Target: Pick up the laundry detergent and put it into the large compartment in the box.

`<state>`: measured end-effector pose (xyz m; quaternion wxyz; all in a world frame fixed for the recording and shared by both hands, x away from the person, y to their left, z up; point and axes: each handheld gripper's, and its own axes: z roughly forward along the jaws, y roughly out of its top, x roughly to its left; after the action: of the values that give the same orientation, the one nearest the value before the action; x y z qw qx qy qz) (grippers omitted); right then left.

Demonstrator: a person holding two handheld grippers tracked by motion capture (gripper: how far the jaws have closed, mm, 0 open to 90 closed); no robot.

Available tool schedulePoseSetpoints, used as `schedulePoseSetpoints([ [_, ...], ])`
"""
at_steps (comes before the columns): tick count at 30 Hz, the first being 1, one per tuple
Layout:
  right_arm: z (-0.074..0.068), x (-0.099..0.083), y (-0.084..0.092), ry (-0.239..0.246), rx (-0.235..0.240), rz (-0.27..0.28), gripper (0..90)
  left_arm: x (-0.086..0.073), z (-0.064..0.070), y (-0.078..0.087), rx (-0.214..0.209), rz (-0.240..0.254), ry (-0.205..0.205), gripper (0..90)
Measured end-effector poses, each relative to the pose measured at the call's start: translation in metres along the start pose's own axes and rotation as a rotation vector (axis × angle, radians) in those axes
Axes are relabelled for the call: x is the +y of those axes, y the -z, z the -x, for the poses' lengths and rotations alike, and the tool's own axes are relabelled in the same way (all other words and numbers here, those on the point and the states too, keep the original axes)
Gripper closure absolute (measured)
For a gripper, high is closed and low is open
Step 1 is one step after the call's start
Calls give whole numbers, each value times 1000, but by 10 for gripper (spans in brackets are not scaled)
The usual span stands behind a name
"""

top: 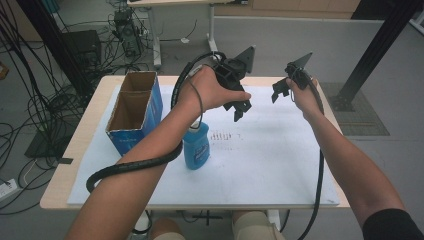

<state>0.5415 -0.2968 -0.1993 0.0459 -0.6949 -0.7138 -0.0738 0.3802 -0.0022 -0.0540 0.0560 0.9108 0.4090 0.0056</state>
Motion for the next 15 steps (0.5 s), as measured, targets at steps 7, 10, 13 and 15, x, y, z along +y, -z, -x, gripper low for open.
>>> schedulePoseSetpoints([
  [7, -1, -1, 1, 4, 0, 5, 52, 1, 1, 1, 3, -5, -5, 76],
  [10, -1, -1, 2, 1, 0, 1, 52, 0, 2, 1, 4, -3, -5, 76],
  [13, 0, -2, 2, 1, 1, 3, 52, 0, 3, 0, 2, -2, 0, 76],
  [15, 0, -2, 3, 3, 1, 5, 52, 0, 3, 1, 2, -3, -3, 76],
])
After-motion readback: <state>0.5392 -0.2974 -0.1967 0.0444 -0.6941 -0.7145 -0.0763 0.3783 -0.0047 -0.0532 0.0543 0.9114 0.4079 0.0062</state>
